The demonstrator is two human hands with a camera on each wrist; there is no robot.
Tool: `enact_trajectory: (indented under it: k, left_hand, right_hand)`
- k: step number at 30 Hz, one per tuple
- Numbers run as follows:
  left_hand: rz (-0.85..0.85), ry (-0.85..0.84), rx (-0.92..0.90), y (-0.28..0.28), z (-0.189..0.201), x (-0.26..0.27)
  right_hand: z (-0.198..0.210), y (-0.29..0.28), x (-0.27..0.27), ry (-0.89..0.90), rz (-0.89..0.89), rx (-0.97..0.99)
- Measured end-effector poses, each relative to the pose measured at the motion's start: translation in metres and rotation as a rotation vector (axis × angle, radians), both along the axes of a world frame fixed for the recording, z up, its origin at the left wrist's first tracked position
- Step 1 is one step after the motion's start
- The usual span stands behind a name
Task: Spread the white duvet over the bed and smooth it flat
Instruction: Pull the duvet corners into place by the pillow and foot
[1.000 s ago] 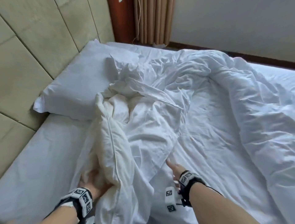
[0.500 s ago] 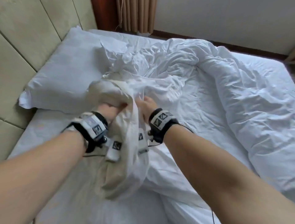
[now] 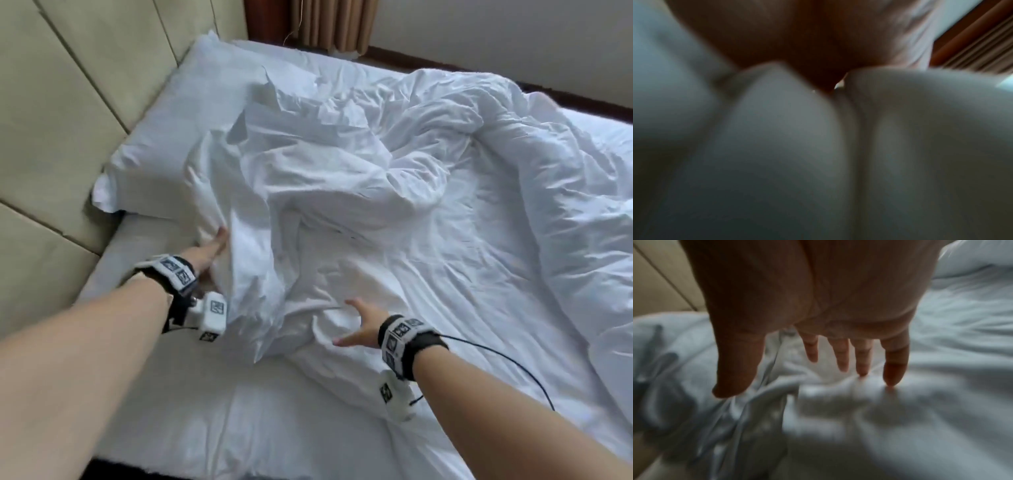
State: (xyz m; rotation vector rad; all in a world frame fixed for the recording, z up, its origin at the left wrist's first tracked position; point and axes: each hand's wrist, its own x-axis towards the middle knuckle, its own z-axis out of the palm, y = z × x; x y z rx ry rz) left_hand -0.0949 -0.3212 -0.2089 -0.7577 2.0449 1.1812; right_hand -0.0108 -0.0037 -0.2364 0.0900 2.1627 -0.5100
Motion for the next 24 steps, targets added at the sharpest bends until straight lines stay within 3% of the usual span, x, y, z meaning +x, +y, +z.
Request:
enact_trajectory:
  k: [2,4,7,9,11,14,16,18,20,22,24]
  left_hand:
    - [-0.214,-0.004,-0.163,0.012,-0.017,0.035]
    - [-0.524,0.142,-0.279,0.010,-0.038,0.057]
    - [-0.758,0.067,-0.414,-0.010,-0.062,0.085]
    - [-0.723,-0.140,-0.383,-0.016,-0.069,0.091]
    - [-0.619,-0.119,-0.294,-0.008,-0.055,0.084]
    - [-0.376,0.078,-0.098,0.003,-0.024,0.055]
    - [-0.070,0.234,0.082,-0.017,-0.014,0.035]
    - [0.175,0.367,0.082,-0.050,-0.022,0.022]
    - [0.152,0.340,-0.031,-0.080,-0.039,0.017]
    - [-0.103,0.208,-0.130,-0.085,-0.059,0.019]
    - [-0.327,0.172,-0.154,-0.064,-0.072,0.021]
  right_hand:
    - [-0.027,-0.018,0.025,0.012,0.131,0.102]
    - [-0.038,-0.041,0.044,0.093,0.230,0.207]
    - [-0.043,-0.077,0.049,0.170,0.210,0.128]
    - [-0.049,-0.110,0.039,0.142,0.125,-0.046]
    - [-0.046,-0.146,0.022,0.109,-0.039,-0.225]
    - [-0.020,-0.172,-0.018,0.170,-0.387,-0.283]
    - [0.015,-0.171,-0.056,0.290,-0.621,-0.404]
    - [0.054,-0.163,-0.094,0.392,-0.800,-0.533]
    - [0.099,-0.154,-0.124,0.474,-0.881,-0.588]
    - [0.141,-0.139,-0.143,0.492,-0.899,-0.780]
    - [0.181,-0.124,-0.141,0.486,-0.771,-0.926]
